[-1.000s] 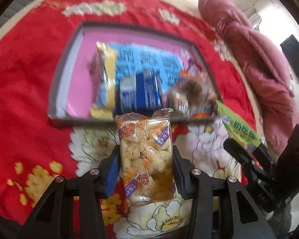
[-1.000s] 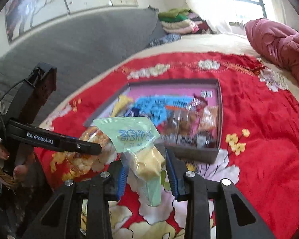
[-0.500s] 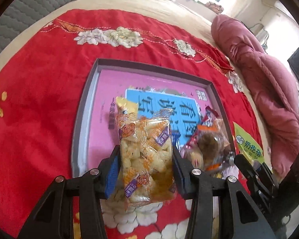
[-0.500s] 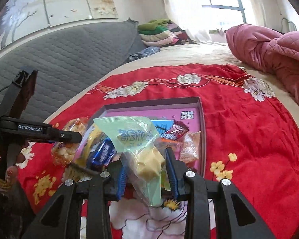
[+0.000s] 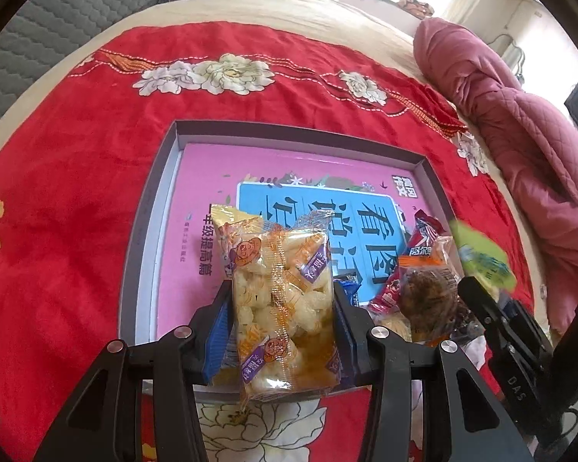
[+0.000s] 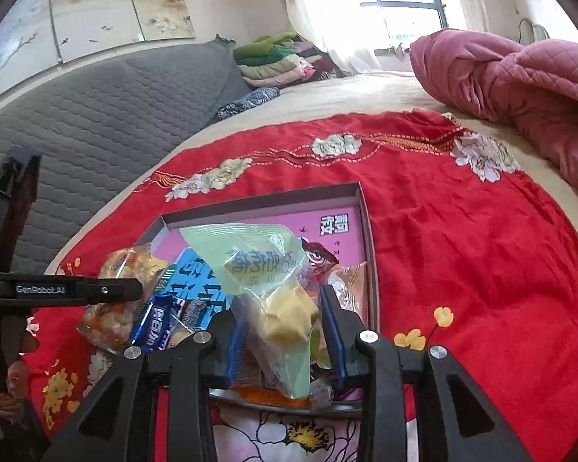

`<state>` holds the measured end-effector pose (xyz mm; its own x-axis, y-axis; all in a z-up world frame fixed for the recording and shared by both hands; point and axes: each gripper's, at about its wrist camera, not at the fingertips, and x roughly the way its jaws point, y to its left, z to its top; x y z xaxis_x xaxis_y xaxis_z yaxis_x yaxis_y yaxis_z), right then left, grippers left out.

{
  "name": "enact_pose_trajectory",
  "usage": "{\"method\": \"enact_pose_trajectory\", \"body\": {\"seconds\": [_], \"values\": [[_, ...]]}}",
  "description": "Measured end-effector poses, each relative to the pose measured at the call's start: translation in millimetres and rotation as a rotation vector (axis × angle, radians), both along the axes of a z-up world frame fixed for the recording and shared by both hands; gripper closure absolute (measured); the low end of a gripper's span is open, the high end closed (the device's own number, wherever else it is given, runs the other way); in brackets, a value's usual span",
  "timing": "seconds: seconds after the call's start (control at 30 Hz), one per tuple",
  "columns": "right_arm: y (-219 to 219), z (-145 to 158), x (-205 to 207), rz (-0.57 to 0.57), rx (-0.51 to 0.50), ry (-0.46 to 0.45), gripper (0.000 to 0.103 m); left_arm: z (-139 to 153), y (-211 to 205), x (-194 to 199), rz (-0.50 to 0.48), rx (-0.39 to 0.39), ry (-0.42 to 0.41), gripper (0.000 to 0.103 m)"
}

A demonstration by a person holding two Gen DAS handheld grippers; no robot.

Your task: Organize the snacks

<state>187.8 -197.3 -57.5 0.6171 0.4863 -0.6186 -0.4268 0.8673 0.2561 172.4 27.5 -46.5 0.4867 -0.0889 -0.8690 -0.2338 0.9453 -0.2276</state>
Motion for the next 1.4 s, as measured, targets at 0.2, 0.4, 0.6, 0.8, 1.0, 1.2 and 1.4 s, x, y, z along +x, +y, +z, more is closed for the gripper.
{"method": "enact_pose_trajectory", "body": {"seconds": [0.2,0.4,0.6,0.8,1.0,1.2,1.4], "values": [[3.6,-3.2,-1.2,0.016,-0.013,0.005,0.065,-2.7,1.0,0.9,0.007,-0.002,0.009,0.054],[2.1,-1.5,-3.6,-0.003,-0.018,0.004,0.055,-0.5,1.2,-0.7,0.009,0.011,0.006,0.054],[-4.0,4.7,-7.1,-0.015,0.003,-0.011,0.051,4.3,0.8,-3.8,0.000,0.019,0.003,0.054],[-6.9,14.5,-16.7,-0.020,0.006,-0.044,0.040,15.8,1.8,-11.7,0.001,0.018,-0.015,0.051],[-12.7,27.3,-30.7,-0.019,0.019,-0.044,0.039,33.9,-0.6,-29.2,-0.009,0.019,-0.047,0.043],[-15.3,40.6,-47.9,-0.032,-0.015,-0.006,0.033,36.7,-8.9,-54.0,-0.025,0.036,-0.028,0.039],[-8.2,44.6,-76.1,-0.051,-0.115,0.017,0.024,31.9,-16.6,-86.1,-0.006,0.069,-0.014,0.032]]}}
